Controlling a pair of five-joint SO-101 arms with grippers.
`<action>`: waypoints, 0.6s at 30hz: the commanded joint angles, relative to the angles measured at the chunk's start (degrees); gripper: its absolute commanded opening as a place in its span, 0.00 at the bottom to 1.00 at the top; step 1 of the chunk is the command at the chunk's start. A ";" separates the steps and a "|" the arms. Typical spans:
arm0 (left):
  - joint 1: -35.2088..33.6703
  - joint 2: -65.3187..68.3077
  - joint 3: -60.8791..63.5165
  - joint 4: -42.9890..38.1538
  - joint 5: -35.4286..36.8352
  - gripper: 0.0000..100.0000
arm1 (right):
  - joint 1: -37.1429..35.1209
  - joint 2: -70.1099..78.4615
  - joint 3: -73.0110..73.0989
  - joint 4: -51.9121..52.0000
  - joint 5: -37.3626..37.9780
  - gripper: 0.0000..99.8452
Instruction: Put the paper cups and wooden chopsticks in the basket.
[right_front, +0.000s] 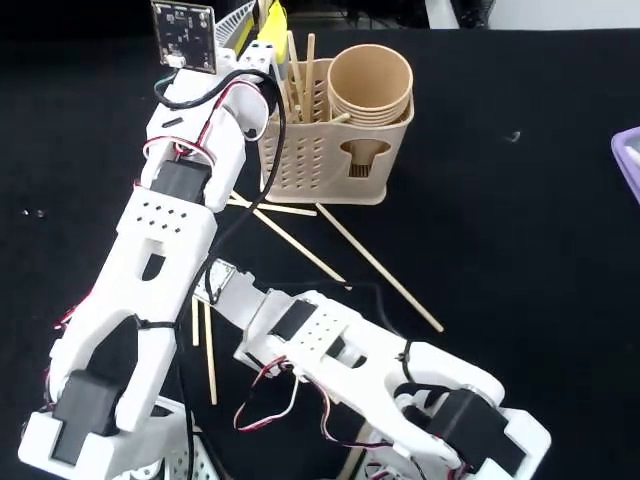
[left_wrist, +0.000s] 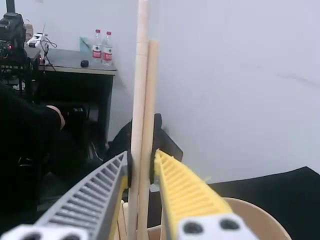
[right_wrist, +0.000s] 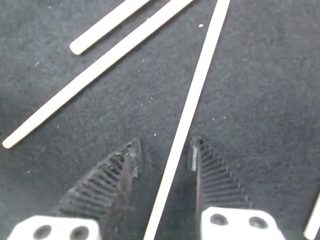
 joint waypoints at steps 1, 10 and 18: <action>-0.13 -3.78 -2.07 0.18 -0.35 0.09 | -0.70 -2.77 -0.31 -1.05 1.14 0.17; -0.13 -7.12 0.48 0.26 0.00 0.09 | -0.70 -2.77 -0.22 -1.05 1.23 0.17; 0.04 -7.03 1.10 0.26 0.00 0.14 | -0.70 -2.77 -0.22 -1.05 1.23 0.17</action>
